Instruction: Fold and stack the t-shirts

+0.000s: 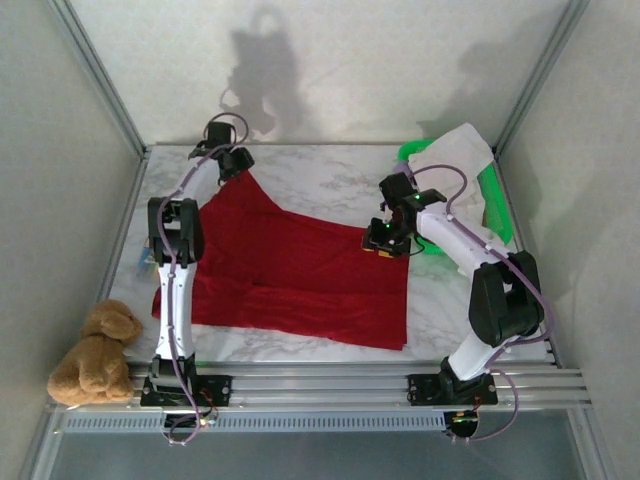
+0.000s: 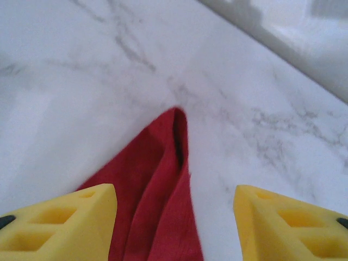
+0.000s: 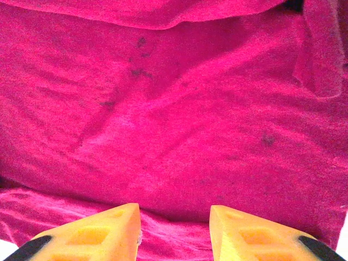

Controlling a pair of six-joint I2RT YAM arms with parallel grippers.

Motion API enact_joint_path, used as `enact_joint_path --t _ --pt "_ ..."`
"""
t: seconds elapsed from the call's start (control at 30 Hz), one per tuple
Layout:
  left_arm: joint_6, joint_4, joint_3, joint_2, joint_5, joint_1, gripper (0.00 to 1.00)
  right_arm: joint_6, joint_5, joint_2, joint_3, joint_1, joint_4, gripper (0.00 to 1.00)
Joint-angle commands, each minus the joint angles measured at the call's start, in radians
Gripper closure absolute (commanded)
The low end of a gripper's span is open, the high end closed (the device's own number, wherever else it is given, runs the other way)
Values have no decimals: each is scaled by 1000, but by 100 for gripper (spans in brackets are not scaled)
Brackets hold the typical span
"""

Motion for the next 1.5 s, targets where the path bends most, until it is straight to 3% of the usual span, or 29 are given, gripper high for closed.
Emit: enact_joint_path --t 0.0,0.17,0.23,0.4,0.47,0.67,1.27,1.37,1.47 --pt "13 -54 80 68 -1 -20 42 -5 16 -17 -19 -17 -21 60" --pt "18 -84 108 101 -66 -32 45 9 4 -18 -20 -24 -17 61" --pt "19 -89 103 104 -96 -35 50 12 -2 -22 -22 -25 -15 60" --pt "16 -86 80 88 -117 -37 92 13 24 -27 -26 -29 -29 60" --pt "24 -68 44 57 -127 -39 100 19 38 -45 -34 -30 -17 59" --pt "63 -26 -90 -83 -158 -39 100 33 68 -66 -33 -33 7 41" --pt "99 -50 -193 -232 -160 -35 100 36 71 -33 -19 -32 14 40" --pt "97 -56 -238 -276 -151 -35 100 36 103 -27 -4 -35 21 31" --pt "93 -33 -326 -339 -147 -35 100 38 155 6 36 -36 18 33"
